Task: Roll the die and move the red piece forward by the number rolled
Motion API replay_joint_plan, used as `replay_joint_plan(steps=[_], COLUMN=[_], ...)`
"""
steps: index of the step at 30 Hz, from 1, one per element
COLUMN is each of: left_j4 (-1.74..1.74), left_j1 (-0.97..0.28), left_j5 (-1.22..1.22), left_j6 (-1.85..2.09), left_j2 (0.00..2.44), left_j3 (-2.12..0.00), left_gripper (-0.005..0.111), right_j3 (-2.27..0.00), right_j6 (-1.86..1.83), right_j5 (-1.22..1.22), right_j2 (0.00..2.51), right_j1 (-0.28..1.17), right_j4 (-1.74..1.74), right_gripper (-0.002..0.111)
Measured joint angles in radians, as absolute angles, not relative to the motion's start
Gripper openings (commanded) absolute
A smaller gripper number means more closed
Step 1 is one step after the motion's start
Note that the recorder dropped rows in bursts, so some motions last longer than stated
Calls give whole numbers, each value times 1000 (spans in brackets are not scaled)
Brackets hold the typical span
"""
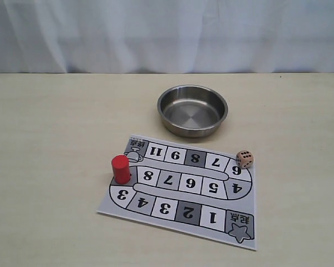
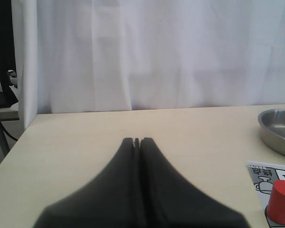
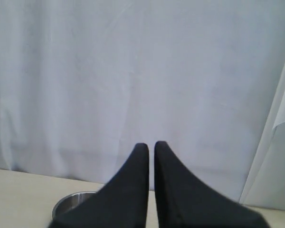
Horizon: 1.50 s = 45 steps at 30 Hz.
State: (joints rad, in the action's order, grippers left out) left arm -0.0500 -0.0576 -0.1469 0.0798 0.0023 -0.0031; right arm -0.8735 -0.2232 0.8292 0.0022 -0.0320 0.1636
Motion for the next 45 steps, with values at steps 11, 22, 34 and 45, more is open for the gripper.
replay_joint_plan(steps=[11, 22, 34, 45], left_j4=[-50, -50, -50, -50], left_j1=[-58, -58, -58, -58], left_j5=[-147, -147, -147, -147], left_j6=[80, 80, 80, 80], left_j2=[2, 2, 2, 2], left_j3=[-3, -3, -3, -3], left_gripper=[0, 0, 0, 0], right_j3=[-754, -372, -65, -3], right_j6=[-223, -223, -228, -253], right_j5=[688, 244, 98, 51], right_j2=[2, 6, 4, 4], right_j1=[-32, -32, -32, -32], right_j4=[166, 166, 166, 167], right_gripper=[4, 4, 4, 4])
